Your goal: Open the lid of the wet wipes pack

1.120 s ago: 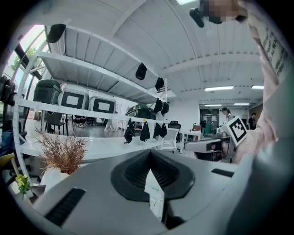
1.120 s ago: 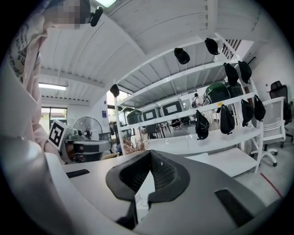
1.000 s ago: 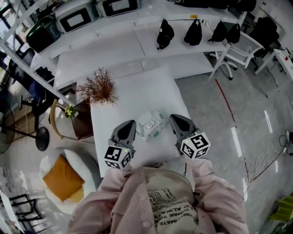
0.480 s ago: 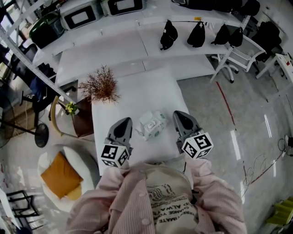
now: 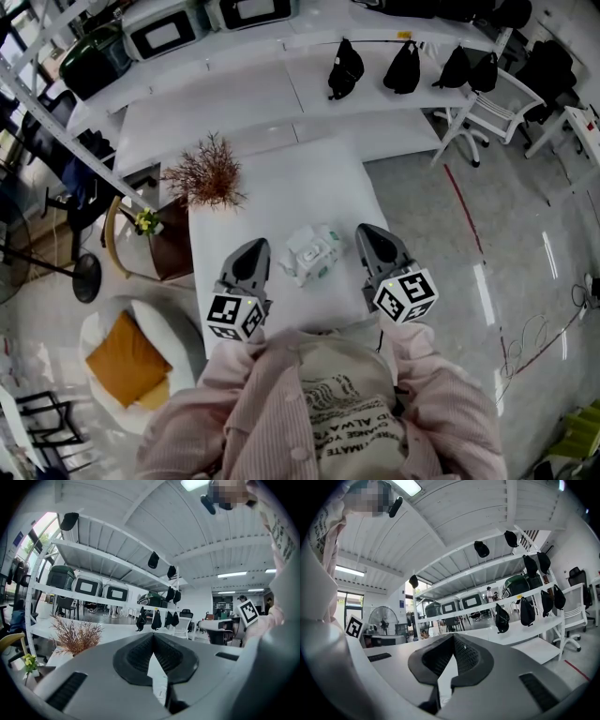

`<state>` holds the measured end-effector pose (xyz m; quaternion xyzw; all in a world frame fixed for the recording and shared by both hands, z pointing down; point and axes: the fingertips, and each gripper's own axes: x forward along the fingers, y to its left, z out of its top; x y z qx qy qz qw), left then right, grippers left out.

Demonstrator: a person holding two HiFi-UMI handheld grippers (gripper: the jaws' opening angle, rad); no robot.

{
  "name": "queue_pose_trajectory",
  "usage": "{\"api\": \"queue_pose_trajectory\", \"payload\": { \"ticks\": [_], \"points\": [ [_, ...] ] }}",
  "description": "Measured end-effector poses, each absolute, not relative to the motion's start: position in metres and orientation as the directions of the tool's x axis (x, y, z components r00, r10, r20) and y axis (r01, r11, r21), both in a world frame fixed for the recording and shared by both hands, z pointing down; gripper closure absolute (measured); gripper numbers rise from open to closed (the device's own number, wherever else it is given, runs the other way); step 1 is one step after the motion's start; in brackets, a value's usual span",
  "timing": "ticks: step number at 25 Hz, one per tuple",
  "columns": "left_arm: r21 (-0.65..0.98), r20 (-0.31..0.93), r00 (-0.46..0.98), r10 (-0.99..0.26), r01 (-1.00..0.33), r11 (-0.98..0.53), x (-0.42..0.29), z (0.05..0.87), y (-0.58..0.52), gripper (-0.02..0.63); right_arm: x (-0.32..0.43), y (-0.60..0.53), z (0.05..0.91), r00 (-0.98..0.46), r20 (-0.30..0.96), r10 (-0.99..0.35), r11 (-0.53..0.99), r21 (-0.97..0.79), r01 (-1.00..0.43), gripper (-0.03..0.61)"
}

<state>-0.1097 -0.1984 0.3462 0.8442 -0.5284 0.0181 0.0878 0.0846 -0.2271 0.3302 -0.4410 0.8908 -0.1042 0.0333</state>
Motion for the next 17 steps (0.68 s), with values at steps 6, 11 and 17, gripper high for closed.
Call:
{"api": "queue_pose_trajectory", "payload": {
  "ticks": [6, 11, 17],
  "points": [
    [0.128, 0.128, 0.446, -0.886, -0.893, -0.431, -0.1112, 0.3481, -0.1970, 0.614, 0.0830, -0.2247, 0.3322, -0.605, 0.039, -0.796, 0.585, -0.212, -0.783, 0.580],
    [0.133, 0.130, 0.447, -0.885, -0.892, -0.431, -0.1124, 0.3477, -0.1968, 0.614, 0.0834, -0.2241, 0.3304, -0.598, 0.041, -0.800, 0.579, -0.204, -0.789, 0.580],
    [0.139, 0.127, 0.444, -0.887, -0.893, -0.427, -0.1170, 0.3484, -0.1994, 0.614, 0.0778, -0.2249, 0.3297, -0.607, 0.042, -0.794, 0.591, -0.180, -0.786, 0.580]
  ]
}}
